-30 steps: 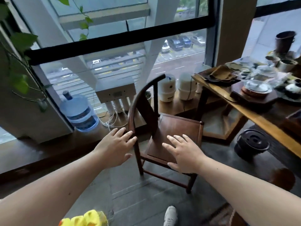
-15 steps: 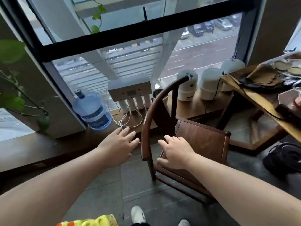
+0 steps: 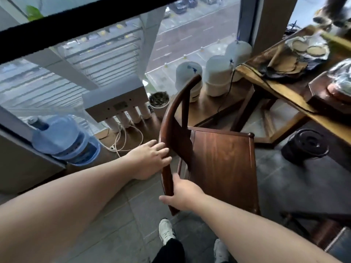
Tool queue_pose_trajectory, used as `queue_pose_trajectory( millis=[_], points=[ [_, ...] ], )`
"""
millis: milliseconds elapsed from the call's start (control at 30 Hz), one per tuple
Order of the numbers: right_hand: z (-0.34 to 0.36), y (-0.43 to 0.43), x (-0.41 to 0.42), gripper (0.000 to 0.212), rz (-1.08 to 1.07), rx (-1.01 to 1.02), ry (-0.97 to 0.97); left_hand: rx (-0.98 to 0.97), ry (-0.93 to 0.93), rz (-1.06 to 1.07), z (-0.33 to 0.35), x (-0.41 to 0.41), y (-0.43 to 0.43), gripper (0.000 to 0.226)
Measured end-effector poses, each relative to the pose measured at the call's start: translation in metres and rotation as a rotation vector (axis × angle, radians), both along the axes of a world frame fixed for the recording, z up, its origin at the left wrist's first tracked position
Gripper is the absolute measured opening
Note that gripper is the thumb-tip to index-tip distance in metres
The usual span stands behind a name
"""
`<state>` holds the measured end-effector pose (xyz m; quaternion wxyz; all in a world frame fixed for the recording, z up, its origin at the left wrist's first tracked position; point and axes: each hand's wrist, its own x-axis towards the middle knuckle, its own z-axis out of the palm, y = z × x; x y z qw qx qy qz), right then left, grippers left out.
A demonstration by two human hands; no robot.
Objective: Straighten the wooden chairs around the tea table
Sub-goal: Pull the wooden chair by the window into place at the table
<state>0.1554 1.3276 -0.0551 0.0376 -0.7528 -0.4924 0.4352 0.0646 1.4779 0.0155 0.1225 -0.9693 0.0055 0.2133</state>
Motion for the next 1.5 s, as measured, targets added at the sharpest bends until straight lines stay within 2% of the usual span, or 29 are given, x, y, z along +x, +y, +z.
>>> queue_pose_trajectory(
  millis=[67, 200, 267, 433, 567, 733, 833, 1000, 1133, 1267, 1400, 1500],
  points=[
    [-0.002, 0.009, -0.003, 0.078, -0.104, -0.028, 0.088, -0.024, 0.027, -0.065, -0.014, 0.006, 0.008, 0.044],
    [-0.001, 0.011, -0.012, 0.048, -0.486, -0.032, 0.495, -0.03, 0.087, -0.133, -0.037, 0.02, 0.02, 0.036],
    [-0.001, 0.01, -0.015, 0.048, -0.541, -0.024, 0.504, -0.047, 0.07, -0.185, -0.044, 0.026, 0.024, 0.024],
    [-0.004, -0.013, -0.01, 0.041, -0.478, -0.005, 0.37, -0.071, 0.029, -0.251, -0.047, 0.035, 0.005, 0.015],
    [0.008, -0.066, 0.014, 0.038, -0.408, -0.051, 0.367, -0.115, -0.08, -0.286, -0.053, 0.043, -0.039, 0.009],
    [0.031, -0.15, 0.058, 0.037, -0.259, -0.112, 0.261, -0.241, -0.157, -0.269, -0.057, 0.061, -0.113, 0.017],
    [0.04, -0.206, 0.086, 0.05, -0.173, -0.163, 0.138, -0.275, -0.154, -0.31, -0.057, 0.081, -0.167, 0.017],
    [0.042, -0.261, 0.117, 0.035, -0.146, -0.209, 0.015, -0.293, -0.072, -0.276, -0.058, 0.109, -0.229, 0.024],
    [0.036, -0.292, 0.128, 0.037, -0.146, -0.267, -0.023, -0.326, -0.026, -0.287, -0.062, 0.12, -0.26, 0.034],
    [0.032, -0.31, 0.13, 0.046, -0.147, -0.293, -0.028, -0.39, -0.045, -0.364, -0.066, 0.122, -0.256, 0.044],
    [0.034, -0.311, 0.126, 0.057, -0.173, -0.326, -0.024, -0.404, -0.081, -0.445, -0.067, 0.118, -0.213, 0.059],
    [0.04, -0.308, 0.122, 0.056, -0.209, -0.337, -0.061, -0.37, -0.115, -0.462, -0.061, 0.119, -0.174, 0.073]
  ],
)
